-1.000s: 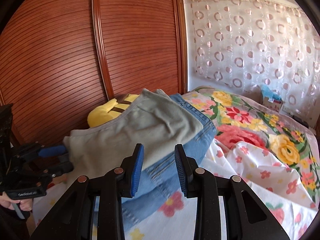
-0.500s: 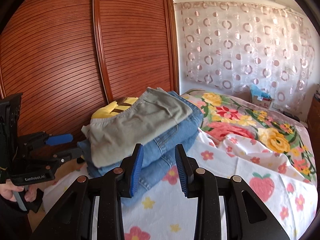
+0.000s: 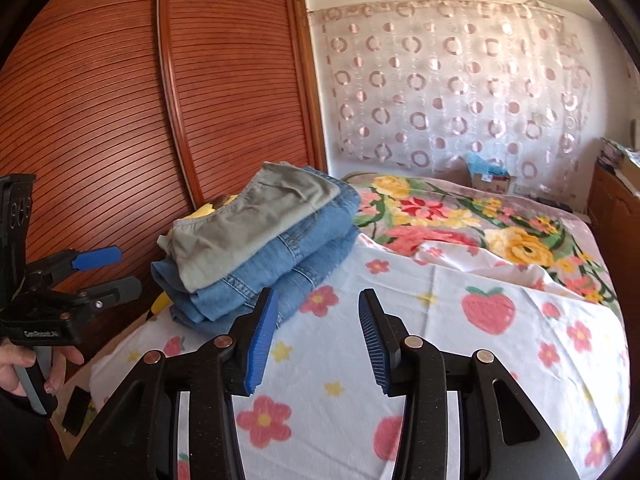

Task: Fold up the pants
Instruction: 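Open both grippers and pull them back from the stacked clothes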

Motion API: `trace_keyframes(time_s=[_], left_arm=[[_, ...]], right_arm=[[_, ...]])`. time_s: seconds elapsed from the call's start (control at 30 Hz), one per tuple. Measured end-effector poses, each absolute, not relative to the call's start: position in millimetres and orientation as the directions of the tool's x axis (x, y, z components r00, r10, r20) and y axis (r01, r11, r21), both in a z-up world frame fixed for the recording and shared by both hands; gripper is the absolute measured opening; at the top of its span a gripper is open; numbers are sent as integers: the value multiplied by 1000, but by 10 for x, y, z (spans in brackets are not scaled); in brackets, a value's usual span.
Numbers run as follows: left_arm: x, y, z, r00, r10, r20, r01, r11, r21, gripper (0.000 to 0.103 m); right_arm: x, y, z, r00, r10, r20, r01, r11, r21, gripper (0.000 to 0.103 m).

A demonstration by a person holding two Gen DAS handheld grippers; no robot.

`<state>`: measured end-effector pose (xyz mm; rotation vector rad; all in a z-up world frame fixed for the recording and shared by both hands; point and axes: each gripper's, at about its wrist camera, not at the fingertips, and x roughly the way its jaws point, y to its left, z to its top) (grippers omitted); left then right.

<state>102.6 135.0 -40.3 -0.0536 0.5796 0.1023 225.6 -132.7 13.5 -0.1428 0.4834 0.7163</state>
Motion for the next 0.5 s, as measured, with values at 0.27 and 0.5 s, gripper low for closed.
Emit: trace_keyframes(time_s=[0.27,0.5], left_arm=[[875,1073,-248,853,57,-519,-70,998,-5,87],[934,760,-213,851,26,-525,-27,1000,6,87]], right_arm=[[1866,-1524,220,687,567,-454,-623,782,35,54],[1590,-1687,262,718,528,-453,-578,815,35,56]])
